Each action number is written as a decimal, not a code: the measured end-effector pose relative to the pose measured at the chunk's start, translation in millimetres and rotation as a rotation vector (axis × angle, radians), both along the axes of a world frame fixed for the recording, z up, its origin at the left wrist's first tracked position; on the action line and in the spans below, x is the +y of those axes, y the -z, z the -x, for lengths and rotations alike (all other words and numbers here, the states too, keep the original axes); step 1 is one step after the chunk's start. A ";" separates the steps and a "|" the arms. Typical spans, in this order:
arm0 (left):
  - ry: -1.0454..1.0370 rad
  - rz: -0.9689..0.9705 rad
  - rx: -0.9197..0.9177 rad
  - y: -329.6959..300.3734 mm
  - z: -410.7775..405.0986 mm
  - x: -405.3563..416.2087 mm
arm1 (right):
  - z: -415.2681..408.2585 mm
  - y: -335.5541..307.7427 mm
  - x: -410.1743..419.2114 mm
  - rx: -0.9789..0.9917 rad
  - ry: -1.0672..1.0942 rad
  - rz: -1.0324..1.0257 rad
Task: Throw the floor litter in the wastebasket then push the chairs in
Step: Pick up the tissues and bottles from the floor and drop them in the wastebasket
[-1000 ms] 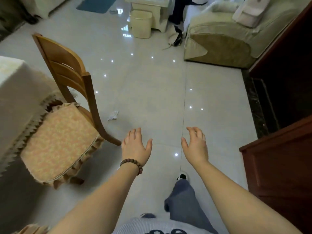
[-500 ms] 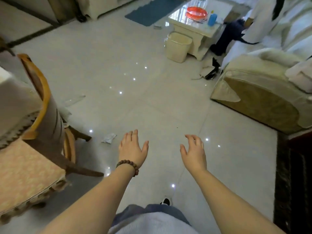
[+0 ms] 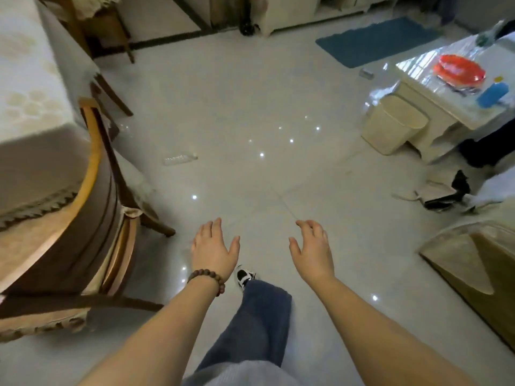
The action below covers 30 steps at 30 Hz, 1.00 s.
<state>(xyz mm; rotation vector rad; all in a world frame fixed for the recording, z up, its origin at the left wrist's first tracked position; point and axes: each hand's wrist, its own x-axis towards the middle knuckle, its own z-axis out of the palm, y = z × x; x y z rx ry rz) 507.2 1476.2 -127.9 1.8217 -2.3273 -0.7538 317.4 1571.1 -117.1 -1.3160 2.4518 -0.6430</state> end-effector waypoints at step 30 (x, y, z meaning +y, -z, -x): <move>-1.160 -0.083 -0.050 51.3 145.4 -275.1 | 114.0 68.7 -535.6 0.083 -1.317 -0.087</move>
